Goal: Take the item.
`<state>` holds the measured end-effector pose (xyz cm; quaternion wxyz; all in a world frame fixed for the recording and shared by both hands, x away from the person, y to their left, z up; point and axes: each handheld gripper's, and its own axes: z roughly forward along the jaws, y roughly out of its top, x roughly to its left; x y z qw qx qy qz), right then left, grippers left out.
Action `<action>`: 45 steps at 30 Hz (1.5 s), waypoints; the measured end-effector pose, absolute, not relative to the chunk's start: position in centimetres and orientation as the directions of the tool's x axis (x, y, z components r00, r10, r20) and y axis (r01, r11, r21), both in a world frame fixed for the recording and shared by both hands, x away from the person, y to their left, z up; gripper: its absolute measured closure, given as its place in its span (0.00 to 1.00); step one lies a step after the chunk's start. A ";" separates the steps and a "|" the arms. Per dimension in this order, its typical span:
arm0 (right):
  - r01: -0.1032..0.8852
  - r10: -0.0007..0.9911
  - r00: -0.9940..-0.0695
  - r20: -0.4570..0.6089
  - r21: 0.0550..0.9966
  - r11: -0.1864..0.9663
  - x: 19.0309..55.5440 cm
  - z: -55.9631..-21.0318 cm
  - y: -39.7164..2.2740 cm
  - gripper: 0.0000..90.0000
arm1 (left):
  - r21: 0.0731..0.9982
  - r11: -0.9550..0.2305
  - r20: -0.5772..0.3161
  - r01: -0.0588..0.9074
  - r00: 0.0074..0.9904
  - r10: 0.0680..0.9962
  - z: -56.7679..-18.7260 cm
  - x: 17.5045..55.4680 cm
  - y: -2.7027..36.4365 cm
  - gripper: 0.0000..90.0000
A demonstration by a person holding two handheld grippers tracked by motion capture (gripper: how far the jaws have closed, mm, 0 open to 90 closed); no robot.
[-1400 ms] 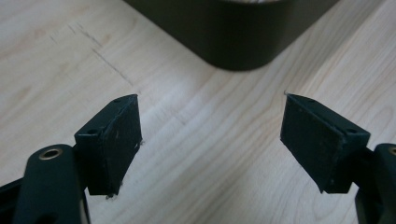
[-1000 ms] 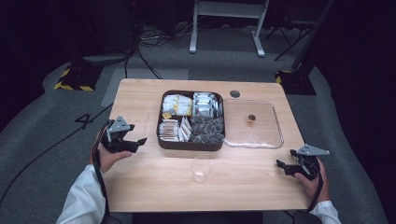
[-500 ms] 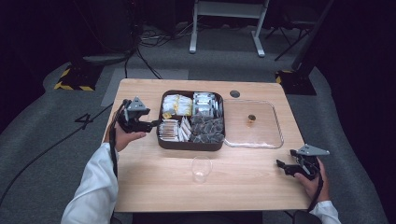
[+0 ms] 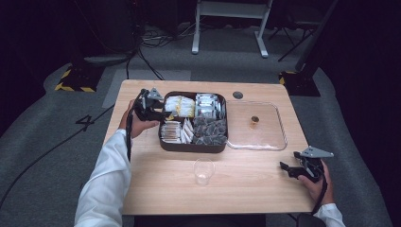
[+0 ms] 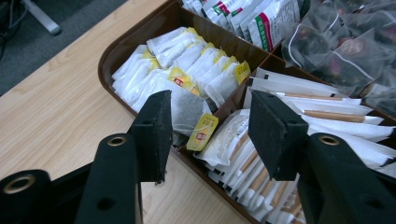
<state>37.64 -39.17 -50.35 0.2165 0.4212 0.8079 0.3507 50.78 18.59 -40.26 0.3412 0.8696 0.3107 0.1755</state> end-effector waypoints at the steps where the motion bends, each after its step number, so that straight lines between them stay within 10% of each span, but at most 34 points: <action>1: 0.528 0.832 -0.551 -0.055 0.749 0.399 37.6 -50.3 -39.2 0.20 | 0.696 -0.579 0.094 0.425 0.745 0.660 -40.4 51.0 18.4 0.57; 25: 0.523 0.828 -0.557 -0.060 0.750 0.405 37.6 -50.3 -39.1 0.20 | 0.627 -0.570 0.121 0.532 0.655 0.745 -43.1 55.9 15.6 0.41; 36: 0.521 0.827 -0.559 -0.061 0.750 0.407 37.6 -50.3 -39.1 0.20 | 0.585 -0.586 0.132 0.561 0.647 0.751 -44.2 56.4 15.5 0.75; 45: 0.521 0.827 -0.559 -0.062 0.750 0.408 37.6 -50.3 -39.1 0.20 | 0.597 -0.592 0.113 0.541 0.674 0.730 -43.8 55.6 16.0 0.70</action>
